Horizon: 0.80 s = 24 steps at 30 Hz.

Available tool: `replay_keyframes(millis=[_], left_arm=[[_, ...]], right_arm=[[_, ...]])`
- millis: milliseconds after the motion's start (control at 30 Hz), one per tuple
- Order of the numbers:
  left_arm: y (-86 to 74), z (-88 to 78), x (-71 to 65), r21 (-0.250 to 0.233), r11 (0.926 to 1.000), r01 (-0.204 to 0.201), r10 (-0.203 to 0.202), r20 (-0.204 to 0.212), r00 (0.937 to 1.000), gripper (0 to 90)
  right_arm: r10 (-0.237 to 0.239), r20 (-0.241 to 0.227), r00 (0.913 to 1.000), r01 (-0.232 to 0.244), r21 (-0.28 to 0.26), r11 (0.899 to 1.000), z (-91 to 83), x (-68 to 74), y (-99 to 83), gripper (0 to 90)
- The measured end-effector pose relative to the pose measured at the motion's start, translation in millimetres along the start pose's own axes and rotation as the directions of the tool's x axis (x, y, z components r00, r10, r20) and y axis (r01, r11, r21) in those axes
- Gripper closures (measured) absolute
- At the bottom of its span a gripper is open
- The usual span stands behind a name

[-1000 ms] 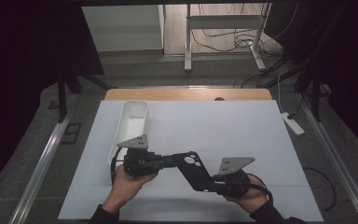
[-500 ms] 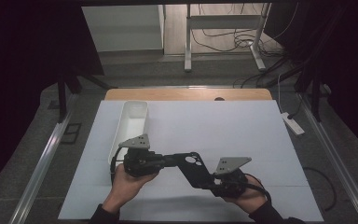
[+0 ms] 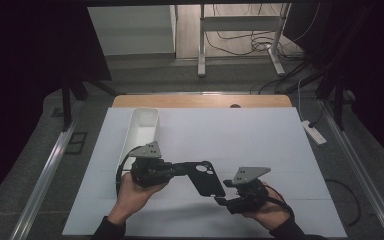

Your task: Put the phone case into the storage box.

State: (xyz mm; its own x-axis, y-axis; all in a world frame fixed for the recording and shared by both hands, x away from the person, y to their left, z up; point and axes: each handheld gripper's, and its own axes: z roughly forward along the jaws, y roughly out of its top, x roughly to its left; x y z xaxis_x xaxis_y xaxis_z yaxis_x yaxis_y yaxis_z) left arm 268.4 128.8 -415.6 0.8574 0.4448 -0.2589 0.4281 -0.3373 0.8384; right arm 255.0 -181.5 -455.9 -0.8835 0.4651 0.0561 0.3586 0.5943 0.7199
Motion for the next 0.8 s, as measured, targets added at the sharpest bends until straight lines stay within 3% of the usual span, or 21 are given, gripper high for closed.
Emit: replay_keyframes(millis=[267,800], left_arm=[[2.8,-3.6,5.6,0.019,0.9997,-0.012,0.013,-0.024,0.9996,83.8],[6.7,-15.8,21.4,0.035,0.9993,0.012,-0.009,-0.059,0.9982,83.8]], right_arm=[[0.023,0.044,0.9988,-0.023,0.004,1.0,-8.4,-2.9,-3.1,25.2],[0.126,0.126,0.9839,-0.129,0.01,0.992,-28.3,-18.9,-18.4,7.0]])
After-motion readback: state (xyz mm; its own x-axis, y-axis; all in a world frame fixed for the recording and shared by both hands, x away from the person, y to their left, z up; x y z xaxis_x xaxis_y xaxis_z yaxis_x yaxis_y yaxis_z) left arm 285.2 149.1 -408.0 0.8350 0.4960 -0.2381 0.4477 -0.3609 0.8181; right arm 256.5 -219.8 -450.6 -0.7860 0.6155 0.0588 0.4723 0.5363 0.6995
